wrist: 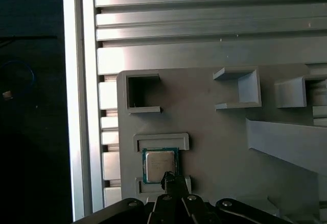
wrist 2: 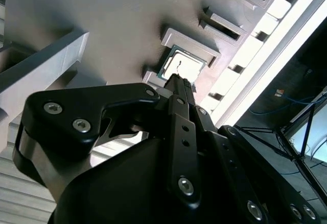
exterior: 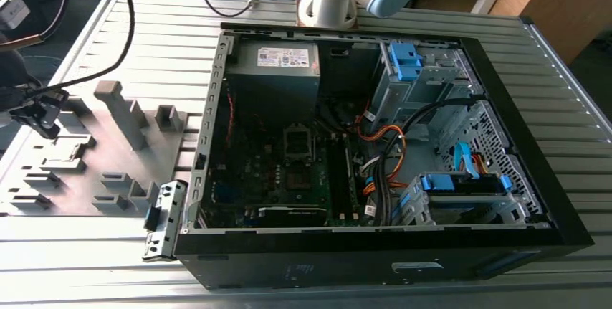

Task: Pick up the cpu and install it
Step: 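Pick up the cpu and move it towards the insertion slot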

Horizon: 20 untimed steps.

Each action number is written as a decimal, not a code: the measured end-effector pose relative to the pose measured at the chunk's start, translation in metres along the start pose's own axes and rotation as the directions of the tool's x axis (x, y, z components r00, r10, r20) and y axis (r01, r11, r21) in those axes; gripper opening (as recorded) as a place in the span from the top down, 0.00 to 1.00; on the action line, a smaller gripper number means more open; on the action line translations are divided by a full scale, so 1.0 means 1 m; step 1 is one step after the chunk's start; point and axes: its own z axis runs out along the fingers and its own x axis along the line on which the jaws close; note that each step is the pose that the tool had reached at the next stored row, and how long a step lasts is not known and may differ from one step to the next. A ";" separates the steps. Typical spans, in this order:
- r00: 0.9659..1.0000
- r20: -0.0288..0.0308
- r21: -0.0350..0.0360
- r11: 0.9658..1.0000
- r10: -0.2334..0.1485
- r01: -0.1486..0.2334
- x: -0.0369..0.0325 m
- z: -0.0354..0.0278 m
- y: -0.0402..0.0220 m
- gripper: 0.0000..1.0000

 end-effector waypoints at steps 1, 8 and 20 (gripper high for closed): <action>1.000 0.000 0.000 1.000 0.000 0.000 0.0001 0.0010 -0.0002 0.89; 1.000 0.000 0.000 1.000 0.000 0.000 0.0014 0.0093 -0.0019 0.89; 1.000 0.000 0.000 1.000 0.000 0.000 0.0030 0.0154 -0.0023 0.89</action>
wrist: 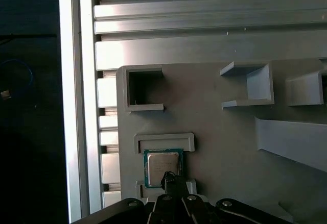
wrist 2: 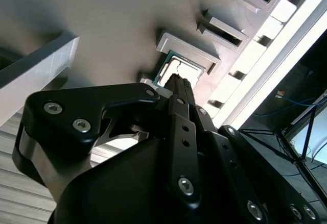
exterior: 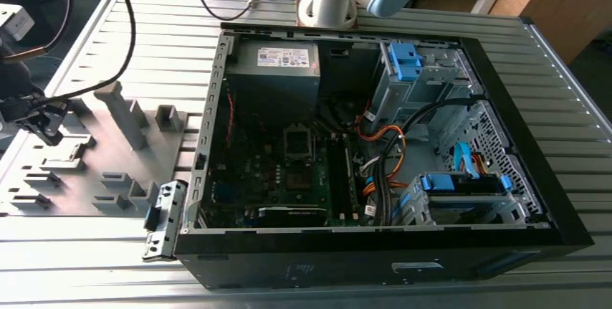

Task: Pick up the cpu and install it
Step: 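Pick up the cpu and move it towards the insertion slot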

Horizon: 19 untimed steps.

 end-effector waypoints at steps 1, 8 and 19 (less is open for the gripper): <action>1.000 0.000 0.000 1.000 0.000 0.000 0.0000 0.0000 0.0000 0.89; 1.000 0.000 0.001 1.000 0.000 0.000 0.0000 0.0005 0.0000 0.89; 1.000 0.000 0.001 1.000 0.000 0.000 0.0002 0.0108 -0.0004 0.89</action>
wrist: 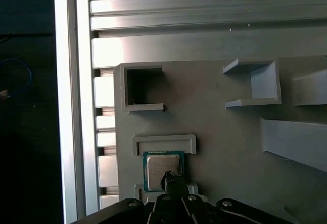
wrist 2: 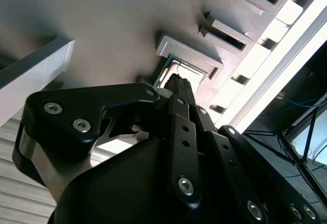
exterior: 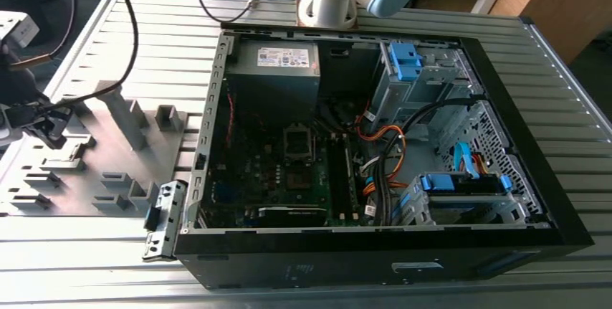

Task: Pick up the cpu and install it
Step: 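Pick up the cpu and move it towards the insertion slot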

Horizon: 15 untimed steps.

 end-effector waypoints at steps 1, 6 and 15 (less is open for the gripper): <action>1.000 0.000 0.000 1.000 0.000 0.000 0.0000 0.0011 -0.0001 0.89; 1.000 0.000 0.000 1.000 0.000 0.000 0.0003 0.0033 -0.0002 0.89; 1.000 0.000 0.000 1.000 0.000 0.000 0.0033 0.0086 -0.0006 0.89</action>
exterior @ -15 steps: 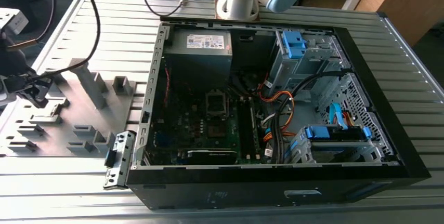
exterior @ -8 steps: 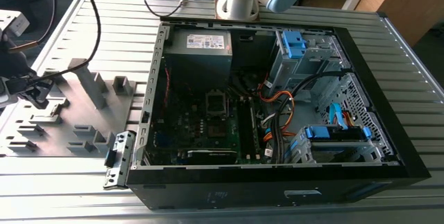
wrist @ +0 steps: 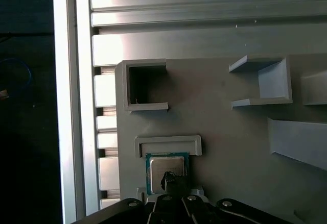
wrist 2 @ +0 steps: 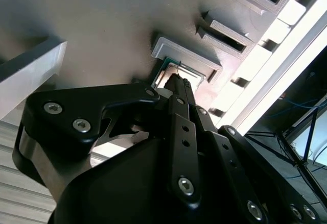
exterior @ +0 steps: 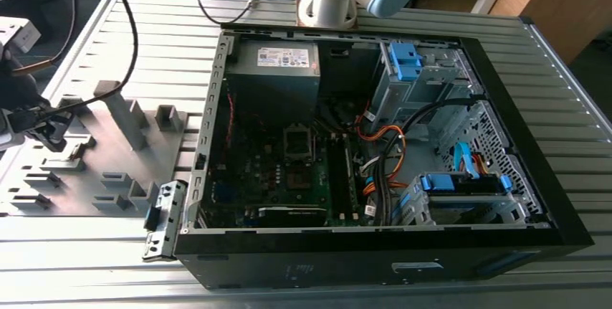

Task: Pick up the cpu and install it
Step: 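Pick up the cpu and move it towards the insertion slot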

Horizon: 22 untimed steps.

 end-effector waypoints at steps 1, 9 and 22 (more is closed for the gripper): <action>1.000 0.000 0.000 1.000 0.000 0.000 0.0000 0.0002 0.0000 0.89; 1.000 0.000 0.000 1.000 0.000 0.000 0.0000 0.0003 0.0000 0.89; 1.000 0.000 0.000 1.000 0.000 0.000 0.0000 0.0005 0.0000 0.41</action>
